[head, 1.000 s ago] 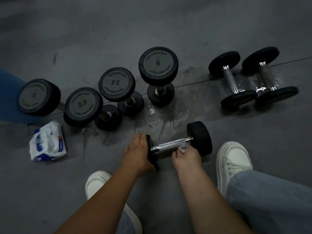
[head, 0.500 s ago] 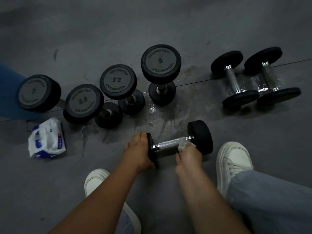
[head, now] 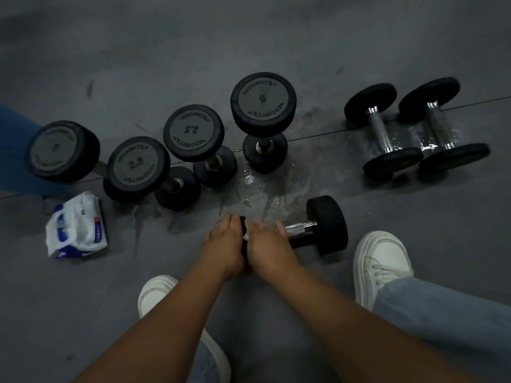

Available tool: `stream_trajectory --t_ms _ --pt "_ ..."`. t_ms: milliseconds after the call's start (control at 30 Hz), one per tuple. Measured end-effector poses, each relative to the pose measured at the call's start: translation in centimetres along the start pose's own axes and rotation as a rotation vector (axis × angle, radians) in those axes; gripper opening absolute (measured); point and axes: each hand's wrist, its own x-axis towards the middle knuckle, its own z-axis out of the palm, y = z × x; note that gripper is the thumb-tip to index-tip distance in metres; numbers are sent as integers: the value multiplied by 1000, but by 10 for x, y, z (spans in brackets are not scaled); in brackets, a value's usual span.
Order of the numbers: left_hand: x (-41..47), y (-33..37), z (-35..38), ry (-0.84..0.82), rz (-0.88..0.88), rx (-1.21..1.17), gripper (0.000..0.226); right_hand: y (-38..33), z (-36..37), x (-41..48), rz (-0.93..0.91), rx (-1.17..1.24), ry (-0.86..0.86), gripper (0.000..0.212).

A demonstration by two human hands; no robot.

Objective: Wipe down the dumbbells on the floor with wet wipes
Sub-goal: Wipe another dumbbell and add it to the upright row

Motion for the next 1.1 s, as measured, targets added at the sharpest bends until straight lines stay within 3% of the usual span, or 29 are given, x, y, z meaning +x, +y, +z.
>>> stream_trajectory --t_ms 100,200,600,733,833,933,1033,1100 --pt "-2 3 -1 20 0 -6 93 7 19 -16 50 -102 3 48" --pt "-2 3 -2 4 -16 7 103 10 28 -21 108 -234 7 49" --pt "3 1 -5 -38 -24 -2 104 13 28 -13 31 -382 20 52" --pt "8 -2 -12 -98 -29 2 107 39 -9 -15 -108 -549 -60 51" --pt "16 -4 -19 -152 -32 5 119 62 -39 -12 20 -678 -35 51" --pt "21 -6 -20 -168 -28 7 125 32 -16 -16 28 -567 -73 54" --pt "23 -9 -16 -172 -19 -11 126 32 -9 -17 -127 -556 -56 62" --pt "26 -12 -16 -158 -4 -40 121 48 -23 -11 -101 -576 -35 46"
